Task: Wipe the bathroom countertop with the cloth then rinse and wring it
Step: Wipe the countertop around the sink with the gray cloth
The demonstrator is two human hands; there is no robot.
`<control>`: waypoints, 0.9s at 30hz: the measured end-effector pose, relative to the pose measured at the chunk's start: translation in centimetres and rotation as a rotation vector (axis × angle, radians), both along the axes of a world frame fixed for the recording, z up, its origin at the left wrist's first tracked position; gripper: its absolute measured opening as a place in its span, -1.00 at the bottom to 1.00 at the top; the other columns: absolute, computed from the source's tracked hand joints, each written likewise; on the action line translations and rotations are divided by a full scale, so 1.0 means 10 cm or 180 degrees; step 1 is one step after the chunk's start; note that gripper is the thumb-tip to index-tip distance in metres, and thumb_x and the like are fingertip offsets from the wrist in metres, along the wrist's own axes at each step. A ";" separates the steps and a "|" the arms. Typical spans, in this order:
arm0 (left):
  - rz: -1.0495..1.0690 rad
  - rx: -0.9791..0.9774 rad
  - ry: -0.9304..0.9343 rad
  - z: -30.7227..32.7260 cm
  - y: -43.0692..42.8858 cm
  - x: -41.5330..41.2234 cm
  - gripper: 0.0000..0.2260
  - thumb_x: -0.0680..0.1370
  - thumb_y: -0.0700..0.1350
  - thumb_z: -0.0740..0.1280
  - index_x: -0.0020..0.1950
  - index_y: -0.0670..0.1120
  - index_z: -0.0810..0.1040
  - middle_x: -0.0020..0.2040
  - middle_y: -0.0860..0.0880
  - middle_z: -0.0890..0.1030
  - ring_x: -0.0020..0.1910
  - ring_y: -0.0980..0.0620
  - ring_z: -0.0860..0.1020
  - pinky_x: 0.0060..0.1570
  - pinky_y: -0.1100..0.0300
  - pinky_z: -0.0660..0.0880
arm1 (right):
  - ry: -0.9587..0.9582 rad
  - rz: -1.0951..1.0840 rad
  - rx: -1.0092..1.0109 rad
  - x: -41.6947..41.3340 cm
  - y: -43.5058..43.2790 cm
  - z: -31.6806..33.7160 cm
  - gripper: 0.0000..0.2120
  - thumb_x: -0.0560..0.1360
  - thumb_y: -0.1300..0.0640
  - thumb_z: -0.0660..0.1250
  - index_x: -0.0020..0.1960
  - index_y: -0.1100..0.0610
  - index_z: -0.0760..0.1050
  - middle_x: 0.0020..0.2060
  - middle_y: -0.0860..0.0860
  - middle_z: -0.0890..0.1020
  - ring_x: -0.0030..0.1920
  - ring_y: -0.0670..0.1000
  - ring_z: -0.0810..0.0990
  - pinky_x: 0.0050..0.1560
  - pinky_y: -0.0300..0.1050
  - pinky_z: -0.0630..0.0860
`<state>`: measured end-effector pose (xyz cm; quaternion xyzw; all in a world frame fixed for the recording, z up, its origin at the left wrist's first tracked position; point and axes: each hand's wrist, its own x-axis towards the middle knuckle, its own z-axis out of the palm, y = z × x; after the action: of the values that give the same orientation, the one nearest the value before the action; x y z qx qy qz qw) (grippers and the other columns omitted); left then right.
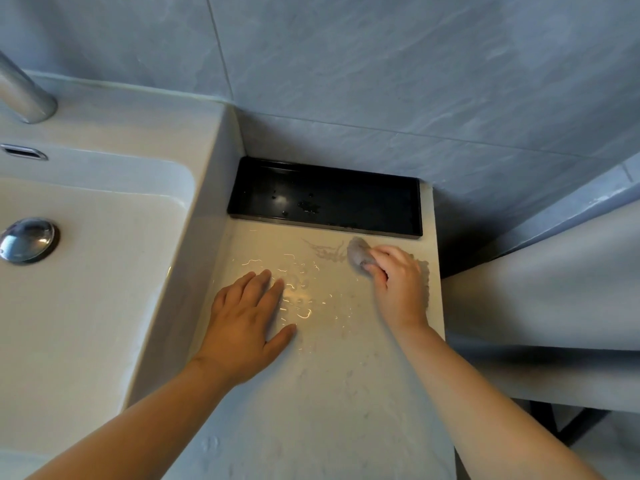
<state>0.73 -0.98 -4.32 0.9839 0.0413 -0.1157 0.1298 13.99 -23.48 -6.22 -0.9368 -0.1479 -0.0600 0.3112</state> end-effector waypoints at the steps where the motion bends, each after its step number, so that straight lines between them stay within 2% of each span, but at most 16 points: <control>1: -0.0002 -0.0022 0.0000 0.01 0.00 0.00 -0.29 0.47 0.40 -0.15 0.53 0.07 0.12 0.54 0.00 0.14 0.51 -0.09 0.09 0.42 -0.04 0.02 | -0.0005 0.0037 -0.0003 -0.10 -0.03 0.01 -0.82 0.51 0.22 0.34 0.10 0.13 0.62 0.03 0.02 0.63 0.02 0.05 0.55 0.03 -0.08 0.44; 5: -0.0012 -0.0175 -0.0024 0.06 0.03 0.03 -0.27 0.46 0.41 -0.16 0.51 0.06 0.19 0.52 -0.01 0.19 0.48 -0.08 0.15 0.41 -0.05 0.11 | 0.0175 0.0201 -0.0005 -0.49 -0.09 0.02 -0.83 0.52 0.18 0.32 0.08 0.09 0.62 0.01 -0.05 0.61 -0.01 -0.01 0.53 0.00 -0.04 0.49; 8: -0.0004 -0.0273 -0.0099 0.13 0.07 0.00 -0.32 0.48 0.38 -0.05 0.46 0.01 0.29 0.48 -0.02 0.27 0.44 -0.07 0.22 0.39 -0.05 0.21 | 0.0685 0.0516 0.0154 -0.58 -0.13 0.07 -0.85 0.52 0.18 0.30 0.00 0.04 0.62 -0.06 -0.12 0.60 -0.04 -0.09 0.53 0.00 -0.09 0.48; 10: -0.0006 -0.0296 -0.0206 0.16 0.05 -0.09 -0.37 0.50 0.32 0.03 0.43 -0.04 0.35 0.44 -0.04 0.34 0.41 -0.08 0.28 0.38 -0.02 0.26 | 0.0944 0.0587 0.0377 -0.55 -0.16 0.20 -0.86 0.53 0.21 0.30 -0.08 0.05 0.62 -0.12 -0.10 0.59 -0.06 -0.13 0.54 -0.04 -0.18 0.48; 13: 0.0036 -0.0356 -0.0385 0.18 0.01 -0.26 -0.43 0.52 0.22 0.12 0.36 -0.14 0.44 0.34 -0.10 0.46 0.30 -0.11 0.42 0.29 0.03 0.35 | 0.0380 0.0152 0.0440 -0.35 -0.16 0.41 -0.89 0.53 0.20 0.29 -0.11 0.14 0.59 -0.13 -0.05 0.57 -0.09 -0.08 0.52 -0.10 -0.24 0.45; 16: 0.0224 -0.0335 -0.0438 0.16 0.01 -0.38 -0.43 0.50 0.21 0.15 0.32 -0.17 0.46 0.30 -0.13 0.47 0.26 -0.14 0.44 0.26 0.02 0.39 | 0.0088 0.0008 0.0026 0.01 -0.04 0.42 -0.84 0.54 0.20 0.28 0.02 0.17 0.62 -0.04 0.01 0.60 -0.03 0.01 0.53 -0.01 -0.04 0.50; 18: 0.0399 -0.0250 -0.0346 0.10 0.03 -0.44 -0.38 0.48 0.24 0.14 0.34 -0.18 0.42 0.34 -0.15 0.43 0.30 -0.16 0.41 0.27 -0.02 0.38 | 0.0148 0.0161 -0.0330 0.19 0.07 0.28 -0.81 0.55 0.18 0.27 0.07 0.15 0.62 0.01 0.03 0.61 0.03 0.07 0.53 0.03 0.06 0.50; 20: 0.0470 -0.0111 -0.0209 0.04 0.04 -0.48 -0.31 0.48 0.28 0.10 0.39 -0.20 0.37 0.41 -0.17 0.38 0.36 -0.18 0.36 0.33 -0.03 0.30 | 0.0131 0.0251 -0.0451 0.25 0.16 0.15 -0.78 0.56 0.18 0.26 0.14 0.14 0.61 0.07 0.06 0.61 0.09 0.10 0.52 0.06 0.07 0.49; 24: 0.0474 -0.0023 -0.0079 -0.05 0.08 -0.52 -0.19 0.49 0.39 -0.10 0.48 -0.19 0.26 0.50 -0.14 0.25 0.46 -0.14 0.23 0.42 0.04 0.14 | 0.0046 0.0153 -0.0068 0.17 0.30 0.05 -0.75 0.54 0.22 0.29 0.18 0.19 0.59 0.10 0.10 0.62 0.11 0.12 0.55 0.12 0.10 0.51; 27: 0.0443 -0.0083 -0.0091 -0.07 0.07 -0.53 -0.21 0.50 0.39 -0.10 0.49 -0.16 0.25 0.51 -0.12 0.21 0.47 -0.13 0.18 0.44 0.10 0.04 | 0.0162 0.0466 0.0017 0.16 0.42 0.05 -0.74 0.54 0.20 0.29 0.21 0.16 0.58 0.14 0.07 0.62 0.17 0.09 0.54 0.22 0.04 0.48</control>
<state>-4.62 -0.27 -5.01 0.9784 0.1062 -0.0929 0.1510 15.58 -19.32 -5.68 -0.9239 -0.2079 -0.0137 0.3210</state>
